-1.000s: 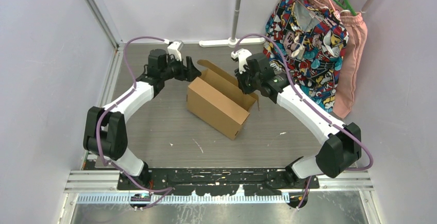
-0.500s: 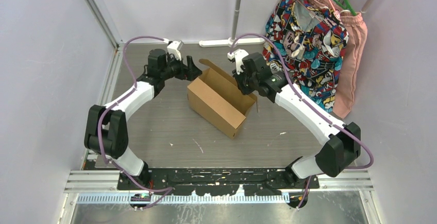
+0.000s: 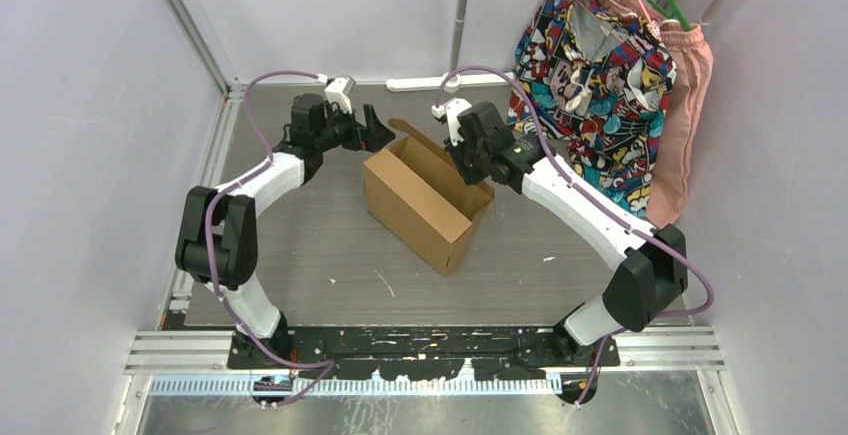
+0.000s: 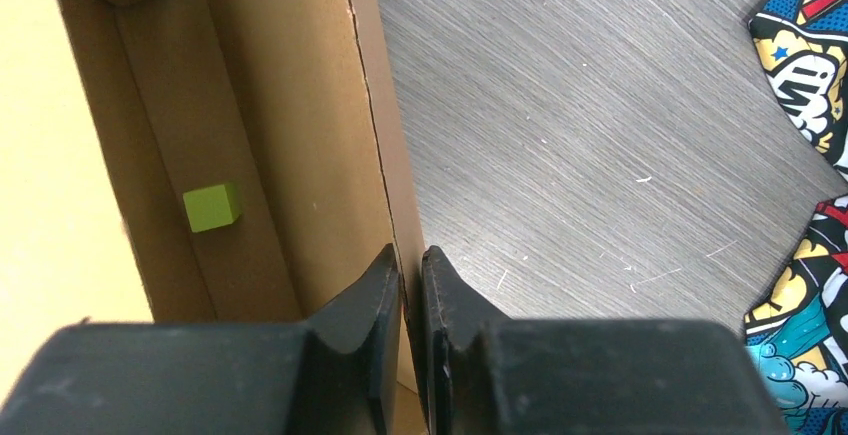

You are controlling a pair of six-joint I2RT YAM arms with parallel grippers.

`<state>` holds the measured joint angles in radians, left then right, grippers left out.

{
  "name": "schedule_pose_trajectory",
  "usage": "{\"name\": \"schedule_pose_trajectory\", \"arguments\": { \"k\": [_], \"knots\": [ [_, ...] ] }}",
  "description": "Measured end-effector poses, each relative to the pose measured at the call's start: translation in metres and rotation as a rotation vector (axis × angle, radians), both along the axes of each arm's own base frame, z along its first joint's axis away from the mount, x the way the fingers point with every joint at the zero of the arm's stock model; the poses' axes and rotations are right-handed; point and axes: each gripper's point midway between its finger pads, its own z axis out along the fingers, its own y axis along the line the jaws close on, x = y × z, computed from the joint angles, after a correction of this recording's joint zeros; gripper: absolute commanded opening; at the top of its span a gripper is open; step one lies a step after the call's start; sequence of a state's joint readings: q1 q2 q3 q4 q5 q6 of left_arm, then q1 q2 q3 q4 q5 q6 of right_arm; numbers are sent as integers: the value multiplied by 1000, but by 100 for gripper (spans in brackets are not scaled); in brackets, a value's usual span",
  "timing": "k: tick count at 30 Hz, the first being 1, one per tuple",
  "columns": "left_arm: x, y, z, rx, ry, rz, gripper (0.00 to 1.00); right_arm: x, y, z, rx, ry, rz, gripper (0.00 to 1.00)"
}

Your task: Fold the paper box

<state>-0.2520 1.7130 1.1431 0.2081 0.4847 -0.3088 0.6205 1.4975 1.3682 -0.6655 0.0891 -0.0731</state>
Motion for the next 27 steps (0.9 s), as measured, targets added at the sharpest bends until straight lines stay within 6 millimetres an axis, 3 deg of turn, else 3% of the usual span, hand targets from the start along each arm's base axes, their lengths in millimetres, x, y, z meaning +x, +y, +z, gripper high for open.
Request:
{"name": "schedule_pose_trajectory", "arguments": {
  "k": [6,13,20,27],
  "knots": [
    [9,-3,0,-48,-9,4,100,-3,3,-2,-6,9,11,18],
    [13,-5,13,-133,-39,-22,100,-3,7,1,5,3,19,18],
    [21,8,28,-201,-63,-8,100,-2,9,3,10,-1,22,17],
    [23,13,30,-207,-63,4,100,-2,10,1,7,3,22,17]
  ]
}}
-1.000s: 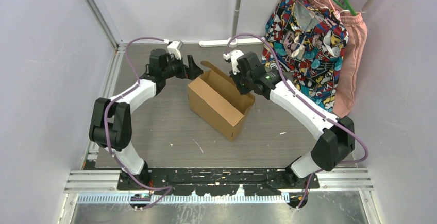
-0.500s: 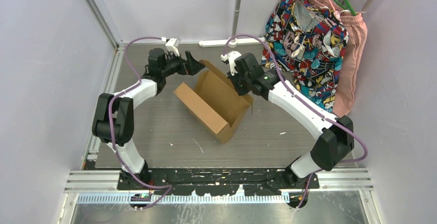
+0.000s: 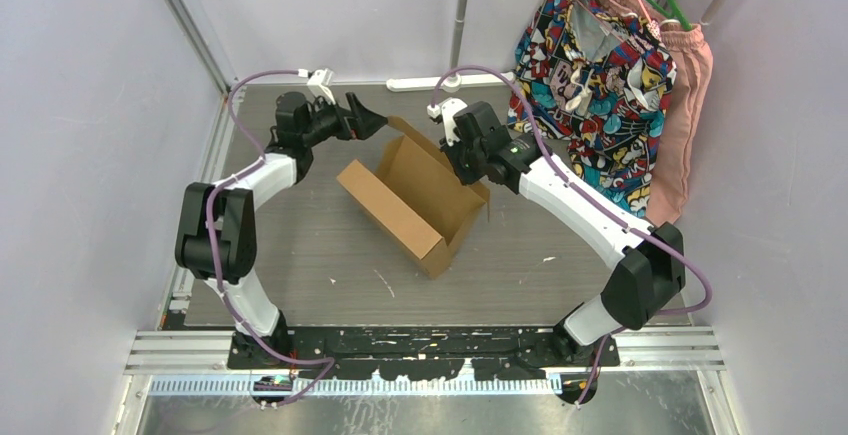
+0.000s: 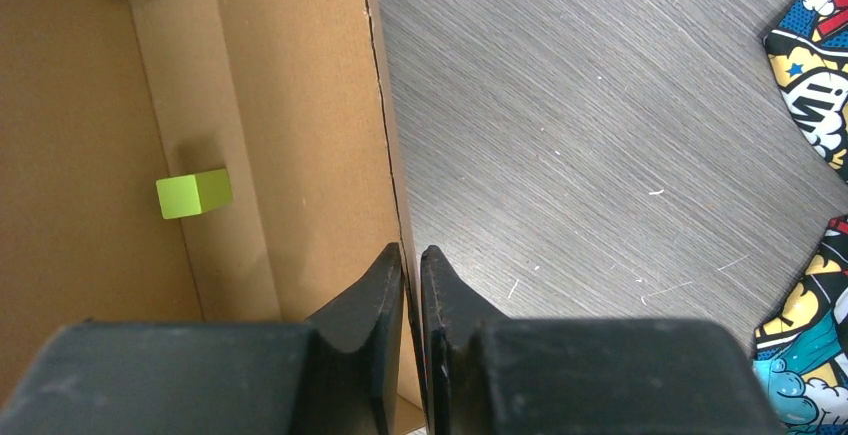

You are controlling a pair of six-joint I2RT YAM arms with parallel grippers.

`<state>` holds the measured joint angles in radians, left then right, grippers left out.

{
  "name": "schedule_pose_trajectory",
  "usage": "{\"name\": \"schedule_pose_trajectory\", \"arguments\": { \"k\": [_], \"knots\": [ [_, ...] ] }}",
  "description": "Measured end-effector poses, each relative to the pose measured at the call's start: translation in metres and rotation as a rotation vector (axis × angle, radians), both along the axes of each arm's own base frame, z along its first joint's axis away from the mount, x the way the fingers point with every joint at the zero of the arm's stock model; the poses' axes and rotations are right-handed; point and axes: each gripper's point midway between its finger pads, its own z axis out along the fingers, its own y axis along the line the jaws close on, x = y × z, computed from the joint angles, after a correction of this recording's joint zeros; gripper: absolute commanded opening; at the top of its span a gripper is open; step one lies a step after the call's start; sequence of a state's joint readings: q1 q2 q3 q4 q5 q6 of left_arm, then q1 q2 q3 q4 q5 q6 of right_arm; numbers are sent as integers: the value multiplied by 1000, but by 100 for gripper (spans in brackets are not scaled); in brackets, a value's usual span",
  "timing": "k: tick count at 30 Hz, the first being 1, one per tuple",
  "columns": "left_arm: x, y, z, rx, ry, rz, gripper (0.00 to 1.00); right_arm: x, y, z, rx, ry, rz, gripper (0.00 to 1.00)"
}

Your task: Fold the paper box

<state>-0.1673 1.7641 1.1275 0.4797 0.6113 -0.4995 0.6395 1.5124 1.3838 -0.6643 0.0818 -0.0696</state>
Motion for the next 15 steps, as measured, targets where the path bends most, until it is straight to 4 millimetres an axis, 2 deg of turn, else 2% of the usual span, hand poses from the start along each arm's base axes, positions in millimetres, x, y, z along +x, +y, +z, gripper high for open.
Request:
{"name": "schedule_pose_trajectory", "arguments": {
  "k": [3,5,8,10,11,13,15],
  "knots": [
    [-5,6,3,14,10,27,96,0,0,0,1,-1,0,17],
    [-13,13,16,24,4,56,85,0,0,0,1,-2,0,17],
    [-24,22,49,39,-50,96,67,1,1,0,2,-3,0,17],
    [-41,30,86,46,-119,127,52,1,1,0,2,-3,0,17],
    [-44,31,94,45,-133,132,46,1,1,0,1,-2,0,17],
    [-61,38,122,45,-181,159,30,1,1,-2,-1,2,-1,17],
    [-76,44,139,43,-203,178,21,2,1,-3,-3,3,-1,17]
  ]
}}
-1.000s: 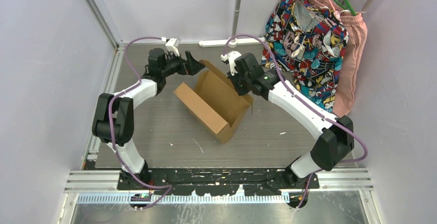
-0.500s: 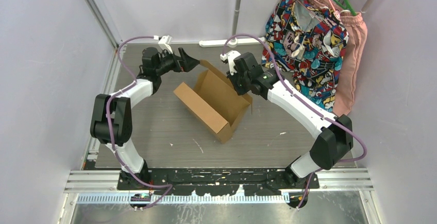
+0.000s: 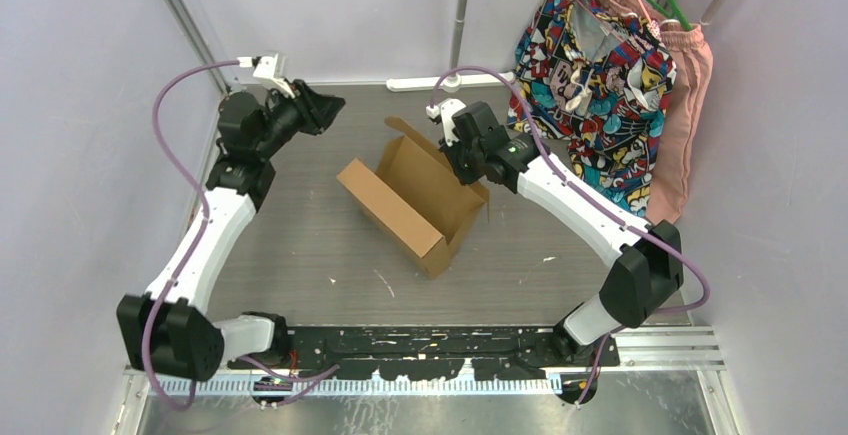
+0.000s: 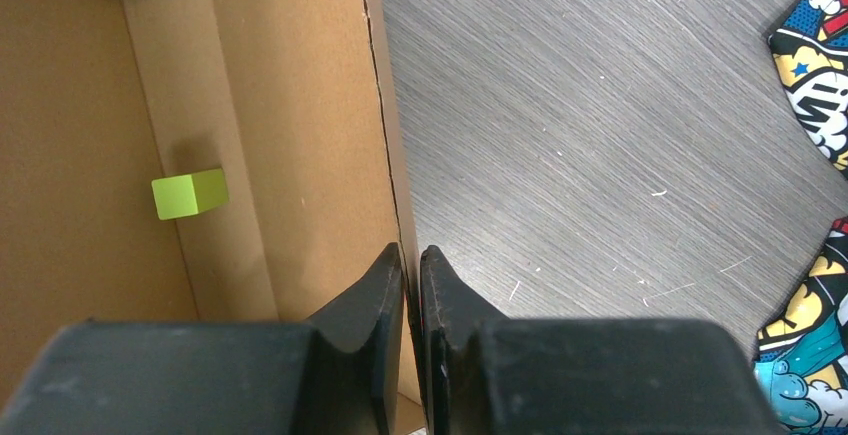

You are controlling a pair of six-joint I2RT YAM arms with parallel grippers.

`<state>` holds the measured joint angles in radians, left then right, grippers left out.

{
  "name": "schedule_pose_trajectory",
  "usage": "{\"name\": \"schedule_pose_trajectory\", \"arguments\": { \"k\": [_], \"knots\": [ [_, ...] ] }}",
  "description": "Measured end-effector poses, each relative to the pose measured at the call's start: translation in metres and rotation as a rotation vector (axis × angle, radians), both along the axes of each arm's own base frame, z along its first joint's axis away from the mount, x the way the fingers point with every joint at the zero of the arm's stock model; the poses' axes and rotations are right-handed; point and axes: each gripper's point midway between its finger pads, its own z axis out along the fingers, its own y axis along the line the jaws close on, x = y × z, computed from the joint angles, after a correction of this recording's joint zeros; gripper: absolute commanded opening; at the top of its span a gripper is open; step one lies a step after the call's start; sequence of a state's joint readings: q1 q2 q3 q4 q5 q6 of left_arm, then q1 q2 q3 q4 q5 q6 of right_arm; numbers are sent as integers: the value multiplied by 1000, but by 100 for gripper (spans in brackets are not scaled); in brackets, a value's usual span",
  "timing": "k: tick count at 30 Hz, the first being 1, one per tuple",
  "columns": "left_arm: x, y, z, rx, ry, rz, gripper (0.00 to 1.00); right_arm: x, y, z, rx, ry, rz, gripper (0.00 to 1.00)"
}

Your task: Fold the paper box

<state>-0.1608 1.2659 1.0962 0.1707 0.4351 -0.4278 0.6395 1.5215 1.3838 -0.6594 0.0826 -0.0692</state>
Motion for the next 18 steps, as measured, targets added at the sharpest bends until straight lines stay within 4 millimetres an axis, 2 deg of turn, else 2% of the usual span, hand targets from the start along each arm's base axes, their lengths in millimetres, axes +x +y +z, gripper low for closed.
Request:
{"name": "schedule_pose_trajectory", "arguments": {
  "k": [3,4,6,11,16,18],
  "knots": [
    [-23,7,12,11,2,30,8,0,0,-2,-3,3,0,17],
    [-28,9,12,13,17,41,3,0,0,-2,-4,4,0,17],
    [-39,11,4,19,59,57,0,0,0,-2,-3,4,0,17],
    [-64,-1,-38,50,236,59,0,0,1,-2,-5,4,1,17],
    [-101,-30,-96,128,421,13,0,-2,3,-2,-8,2,8,17],
    [-117,-33,-115,160,476,8,0,-3,4,-2,-8,2,10,17]
  ]
}}
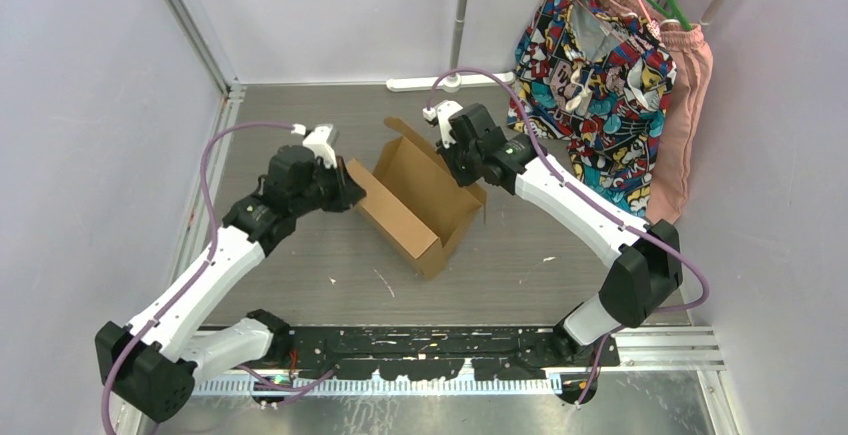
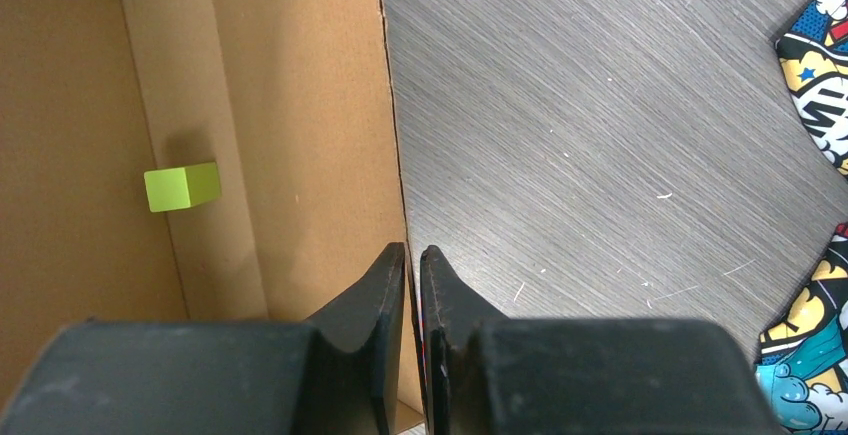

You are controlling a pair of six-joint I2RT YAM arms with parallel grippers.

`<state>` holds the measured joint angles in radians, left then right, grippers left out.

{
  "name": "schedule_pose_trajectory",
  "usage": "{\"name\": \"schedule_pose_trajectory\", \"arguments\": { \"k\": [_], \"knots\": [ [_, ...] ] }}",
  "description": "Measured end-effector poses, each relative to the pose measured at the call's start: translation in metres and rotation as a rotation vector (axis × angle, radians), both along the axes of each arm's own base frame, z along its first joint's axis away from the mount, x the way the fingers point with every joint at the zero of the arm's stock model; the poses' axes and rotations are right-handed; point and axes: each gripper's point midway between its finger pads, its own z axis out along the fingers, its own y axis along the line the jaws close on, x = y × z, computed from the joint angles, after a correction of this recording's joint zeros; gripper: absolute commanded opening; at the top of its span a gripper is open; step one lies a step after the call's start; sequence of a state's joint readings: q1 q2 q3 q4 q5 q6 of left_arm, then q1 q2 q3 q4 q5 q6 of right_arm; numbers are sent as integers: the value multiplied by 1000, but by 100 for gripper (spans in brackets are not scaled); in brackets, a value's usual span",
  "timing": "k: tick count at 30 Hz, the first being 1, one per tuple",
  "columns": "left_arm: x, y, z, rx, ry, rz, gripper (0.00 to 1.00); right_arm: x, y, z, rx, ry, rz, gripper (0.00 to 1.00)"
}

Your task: Fold the paper box

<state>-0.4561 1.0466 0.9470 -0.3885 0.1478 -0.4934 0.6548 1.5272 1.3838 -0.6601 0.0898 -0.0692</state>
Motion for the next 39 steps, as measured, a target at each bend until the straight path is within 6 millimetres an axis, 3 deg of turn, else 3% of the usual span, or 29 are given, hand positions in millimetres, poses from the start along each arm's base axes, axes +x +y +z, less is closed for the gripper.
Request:
{"name": "schedule_pose_trajectory", "arguments": {
  "k": [4,11,14,30,39],
  "knots": [
    [-26,13,-26,48,68,34,0,-1,1,0,-2,-2,2,17],
    [-40,31,-10,51,26,84,0,-2,2,0,-5,-5,3,17],
    [-40,31,-16,65,55,87,0,-2,3,0,-8,-6,4,17],
    [-49,8,-84,120,240,33,0,-10,14,1,-7,-9,20,17],
    [-40,-2,-95,130,247,20,0,-19,26,4,-15,-23,50,17]
  ]
}}
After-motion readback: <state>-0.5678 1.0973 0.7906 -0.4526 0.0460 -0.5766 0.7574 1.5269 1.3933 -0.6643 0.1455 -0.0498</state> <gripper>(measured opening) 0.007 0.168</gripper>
